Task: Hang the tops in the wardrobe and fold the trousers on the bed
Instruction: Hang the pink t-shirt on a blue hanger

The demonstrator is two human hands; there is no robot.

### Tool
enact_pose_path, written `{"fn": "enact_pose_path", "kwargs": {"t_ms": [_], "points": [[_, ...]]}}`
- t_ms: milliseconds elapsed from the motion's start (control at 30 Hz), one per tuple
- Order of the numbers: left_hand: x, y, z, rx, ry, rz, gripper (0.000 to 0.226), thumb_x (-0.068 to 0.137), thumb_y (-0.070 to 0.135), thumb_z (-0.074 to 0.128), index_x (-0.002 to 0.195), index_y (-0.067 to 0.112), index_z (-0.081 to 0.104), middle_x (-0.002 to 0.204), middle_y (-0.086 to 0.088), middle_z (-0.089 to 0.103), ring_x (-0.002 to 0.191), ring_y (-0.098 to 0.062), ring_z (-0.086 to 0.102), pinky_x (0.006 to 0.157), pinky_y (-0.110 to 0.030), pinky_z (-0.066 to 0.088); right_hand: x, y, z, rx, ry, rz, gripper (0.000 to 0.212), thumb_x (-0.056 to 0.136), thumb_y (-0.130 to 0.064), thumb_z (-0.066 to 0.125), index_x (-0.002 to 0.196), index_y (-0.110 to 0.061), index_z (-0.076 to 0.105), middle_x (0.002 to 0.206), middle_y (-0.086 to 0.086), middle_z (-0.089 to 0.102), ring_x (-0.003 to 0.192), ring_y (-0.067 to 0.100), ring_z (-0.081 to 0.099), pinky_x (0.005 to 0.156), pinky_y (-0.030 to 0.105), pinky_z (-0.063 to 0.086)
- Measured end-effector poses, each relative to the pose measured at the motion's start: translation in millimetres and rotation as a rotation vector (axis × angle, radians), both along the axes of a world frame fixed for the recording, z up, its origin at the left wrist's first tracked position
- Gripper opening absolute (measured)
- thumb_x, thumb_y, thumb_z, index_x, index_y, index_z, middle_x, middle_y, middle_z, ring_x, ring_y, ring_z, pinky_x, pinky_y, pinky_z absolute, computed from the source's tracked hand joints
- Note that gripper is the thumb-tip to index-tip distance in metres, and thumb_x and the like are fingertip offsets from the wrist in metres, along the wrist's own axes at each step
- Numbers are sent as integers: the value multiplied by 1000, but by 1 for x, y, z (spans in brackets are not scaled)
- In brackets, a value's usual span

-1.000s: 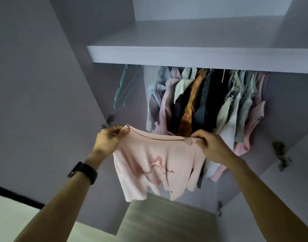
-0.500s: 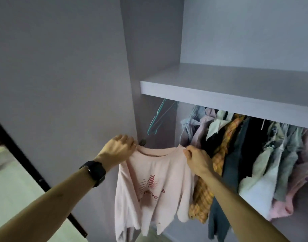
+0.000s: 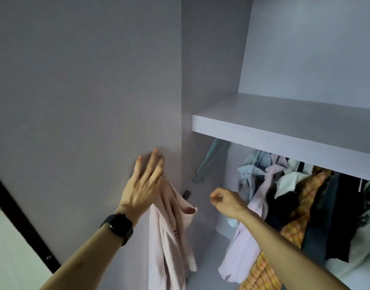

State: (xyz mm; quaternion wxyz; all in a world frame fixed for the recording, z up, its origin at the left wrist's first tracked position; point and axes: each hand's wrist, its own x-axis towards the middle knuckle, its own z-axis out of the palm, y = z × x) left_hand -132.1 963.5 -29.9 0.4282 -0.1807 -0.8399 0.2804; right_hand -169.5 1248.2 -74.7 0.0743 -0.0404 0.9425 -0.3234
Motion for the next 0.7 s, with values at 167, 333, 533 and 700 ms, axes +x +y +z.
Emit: {"fn": "enact_pose_path", "kwargs": {"t_ms": [167,333,533,700], "points": [[-11,-15,-3,-59,98,-44,39,96,12,39,123,8,68,154,-17,44,147,-48,18,121,-66,0,-34,-12,-10,-68,28,-54,12,94,-22,63,98,-33,66,105,-6,71,107,17,66,83,18,45],[-27,-23,-11,-53,178,-56,23,100,13,50,123,12,53,160,-15,35,147,-48,27,119,-69,0,-79,-33,-29,-121,129,-175,24,97,-29,58,119,-21,62,123,6,68,113,32,62,88,30,47],[-34,-22,-13,-94,203,-45,25,105,14,36,128,11,46,159,-19,34,146,-52,23,116,-71,-4,-113,-62,-60,-188,169,-324,37,98,-34,59,123,-7,58,127,17,64,118,37,59,89,34,46],[-34,-24,-19,-138,230,11,25,107,21,36,130,13,44,159,-17,35,147,-51,21,115,-70,-2,-126,-84,-90,-226,207,-349,45,95,-49,56,107,-6,62,114,19,68,104,37,64,76,32,43]]}}
